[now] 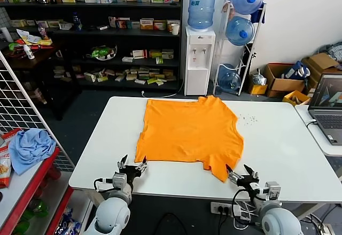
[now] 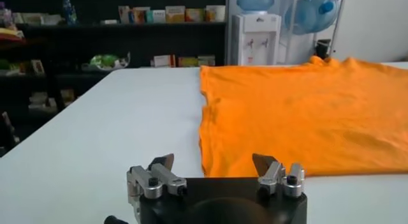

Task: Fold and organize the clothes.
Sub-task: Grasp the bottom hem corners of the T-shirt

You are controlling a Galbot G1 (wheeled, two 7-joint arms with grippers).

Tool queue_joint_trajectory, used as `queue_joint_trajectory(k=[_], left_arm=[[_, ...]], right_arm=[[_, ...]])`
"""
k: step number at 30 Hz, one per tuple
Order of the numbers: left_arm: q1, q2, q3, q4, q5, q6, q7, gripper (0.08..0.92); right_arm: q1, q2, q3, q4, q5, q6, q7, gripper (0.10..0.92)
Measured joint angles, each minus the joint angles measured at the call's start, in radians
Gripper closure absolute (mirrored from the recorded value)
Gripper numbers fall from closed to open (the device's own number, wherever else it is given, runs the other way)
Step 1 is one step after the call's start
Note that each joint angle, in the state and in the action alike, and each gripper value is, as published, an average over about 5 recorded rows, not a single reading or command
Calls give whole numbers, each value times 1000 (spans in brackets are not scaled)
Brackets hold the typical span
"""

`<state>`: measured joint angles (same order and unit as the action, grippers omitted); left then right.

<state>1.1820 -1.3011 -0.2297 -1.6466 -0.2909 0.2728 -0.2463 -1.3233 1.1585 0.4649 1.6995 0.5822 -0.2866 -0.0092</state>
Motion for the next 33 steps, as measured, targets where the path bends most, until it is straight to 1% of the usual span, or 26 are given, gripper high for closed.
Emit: queue_joint_trajectory(k=[4, 7, 17, 27, 30, 33], left_arm=[[-6, 1, -4, 12, -15, 15, -5, 190], [-6, 1, -3, 20, -20, 19, -5, 251], [-1, -6, -1, 24, -18, 28, 2, 537], [20, -11, 0, 1, -13, 24, 3, 831], [31, -6, 2, -16, -10, 21, 1, 892], [43, 1, 3, -39, -7, 17, -1, 904]], right_arm=[[12, 8, -10, -9, 8, -4, 8, 222], [20, 13, -15, -14, 12, -5, 14, 287], [22, 20, -29, -6, 19, -14, 37, 580], [0, 21, -33, 22, -5, -23, 42, 863], [-17, 15, -28, 45, -10, -29, 49, 902], [-40, 7, -20, 74, -19, -33, 56, 901]])
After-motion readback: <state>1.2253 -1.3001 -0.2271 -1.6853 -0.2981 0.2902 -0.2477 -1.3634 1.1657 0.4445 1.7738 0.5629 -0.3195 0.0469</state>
